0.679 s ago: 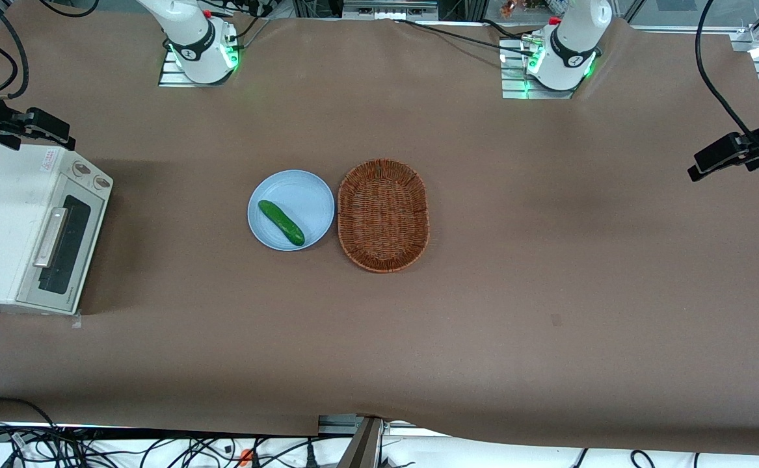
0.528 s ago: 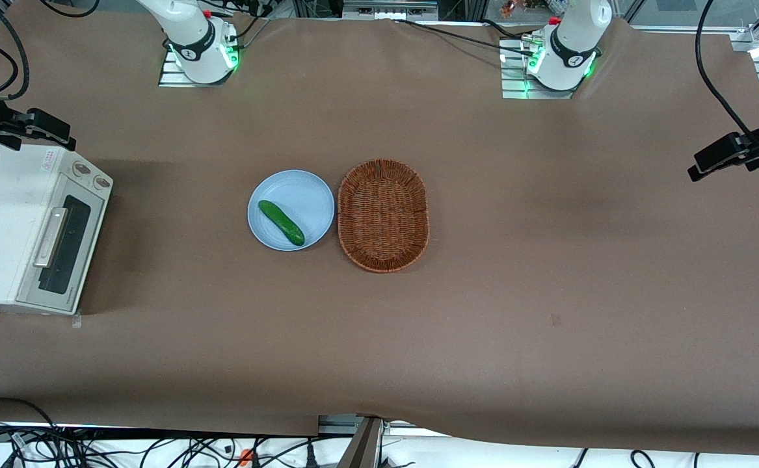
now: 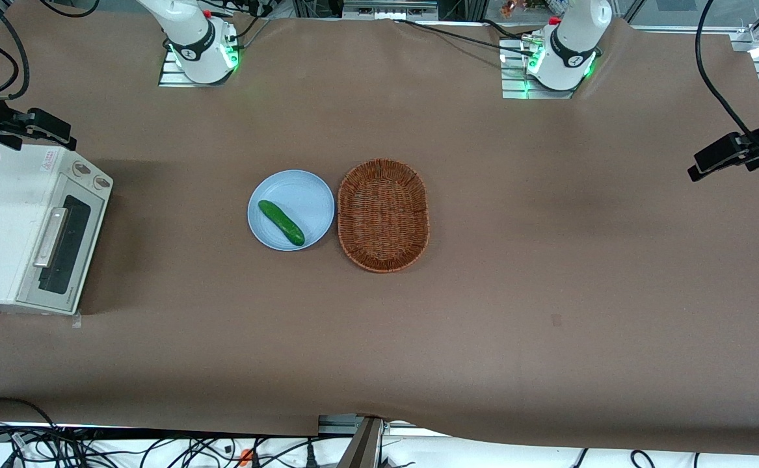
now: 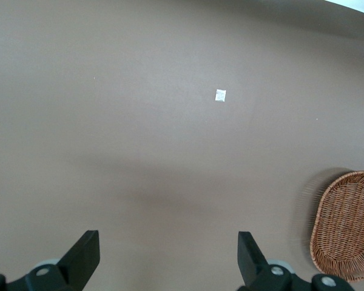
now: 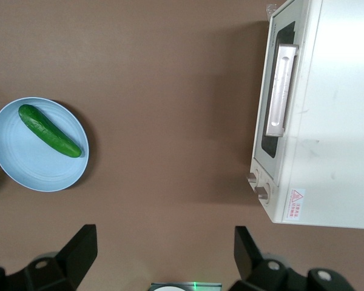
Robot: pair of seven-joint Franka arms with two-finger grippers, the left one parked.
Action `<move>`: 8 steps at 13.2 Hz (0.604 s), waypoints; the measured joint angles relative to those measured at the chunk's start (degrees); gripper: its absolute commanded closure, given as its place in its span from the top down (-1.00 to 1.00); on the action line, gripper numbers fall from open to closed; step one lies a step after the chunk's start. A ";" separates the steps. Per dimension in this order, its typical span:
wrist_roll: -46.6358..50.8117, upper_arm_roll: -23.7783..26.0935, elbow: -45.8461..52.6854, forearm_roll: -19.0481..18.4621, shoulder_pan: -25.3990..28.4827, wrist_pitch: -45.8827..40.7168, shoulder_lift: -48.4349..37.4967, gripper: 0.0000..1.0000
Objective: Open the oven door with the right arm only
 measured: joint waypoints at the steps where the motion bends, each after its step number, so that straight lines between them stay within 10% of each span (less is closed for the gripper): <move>1: 0.00 0.00 0.00 0.00 0.00 0.00 0.00 1.00; 8: 0.00 0.35 0.08 0.00 0.01 -1.09 0.00 1.00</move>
